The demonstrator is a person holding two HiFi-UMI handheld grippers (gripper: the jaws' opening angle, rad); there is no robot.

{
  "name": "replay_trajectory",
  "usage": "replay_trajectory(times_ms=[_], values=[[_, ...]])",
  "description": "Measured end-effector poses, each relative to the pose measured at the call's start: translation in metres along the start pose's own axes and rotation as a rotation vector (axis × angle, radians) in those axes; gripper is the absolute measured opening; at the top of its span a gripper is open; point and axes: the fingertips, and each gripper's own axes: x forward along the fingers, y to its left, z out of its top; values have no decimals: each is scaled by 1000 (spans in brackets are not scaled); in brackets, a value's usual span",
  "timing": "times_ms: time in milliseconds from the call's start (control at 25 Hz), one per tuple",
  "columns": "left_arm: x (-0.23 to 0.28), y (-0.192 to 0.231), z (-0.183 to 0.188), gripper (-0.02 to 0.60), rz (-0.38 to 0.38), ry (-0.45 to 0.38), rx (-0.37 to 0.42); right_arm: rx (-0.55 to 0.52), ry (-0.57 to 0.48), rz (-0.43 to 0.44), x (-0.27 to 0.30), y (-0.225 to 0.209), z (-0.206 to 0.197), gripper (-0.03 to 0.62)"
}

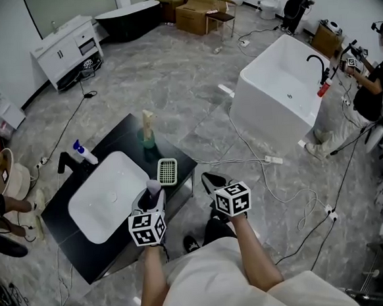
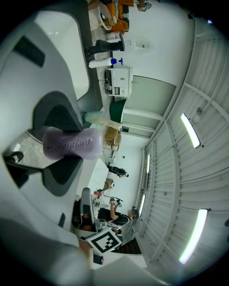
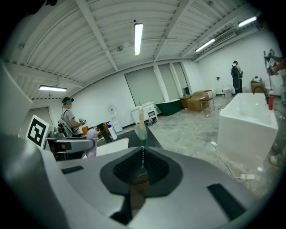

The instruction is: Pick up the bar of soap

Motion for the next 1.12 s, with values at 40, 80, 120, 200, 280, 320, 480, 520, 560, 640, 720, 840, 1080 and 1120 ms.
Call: replay_trajectory(times_ms=[40,80,120,200,280,320,480,520,560,640,720,840,1080,1120], values=[[0,0,0,189,-1,-1,-1,-1,1,2,0,1,0,6],[0,0,1,189,-2,-3,-2,-1,1,3,0,1,0,6],[0,0,1,189,-3,-3,-2,-1,1,2,-1,1,0,6],[-1,-2,2,189,-5,-2,1,-3,3,-1,-2,1,0,6],[-1,-3,3,189,-5,0,3,-5,5,-2,-3,1,0,6],[-1,-3,3,189,-6,0,4,-5,5,-1,-3,1,0,6],[-1,-4,2,189,-6,-1,4,-8,6,-2,-3,1,-1,6],[-1,-3,2,189,-6,-1,4,-9,6,-3,-3,1,-1,6],[-2,-3,1,189,-7,-1,3,-10,7,-4,-4,0,-1,6],[-2,-3,1,189,-7,-2,3,-10,6,-5,-4,0,0,6],[-3,-3,1,189,-7,-3,4,-10,5,-4,-4,0,0,6],[-4,-3,0,189,-4,-2,4,-16,8,1,-4,1,-1,8],[-4,-7,0,187,-7,2,10,-65,24,-9,-5,3,0,6],[-4,-7,0,187,-8,3,11,-63,23,-7,-5,3,0,8]])
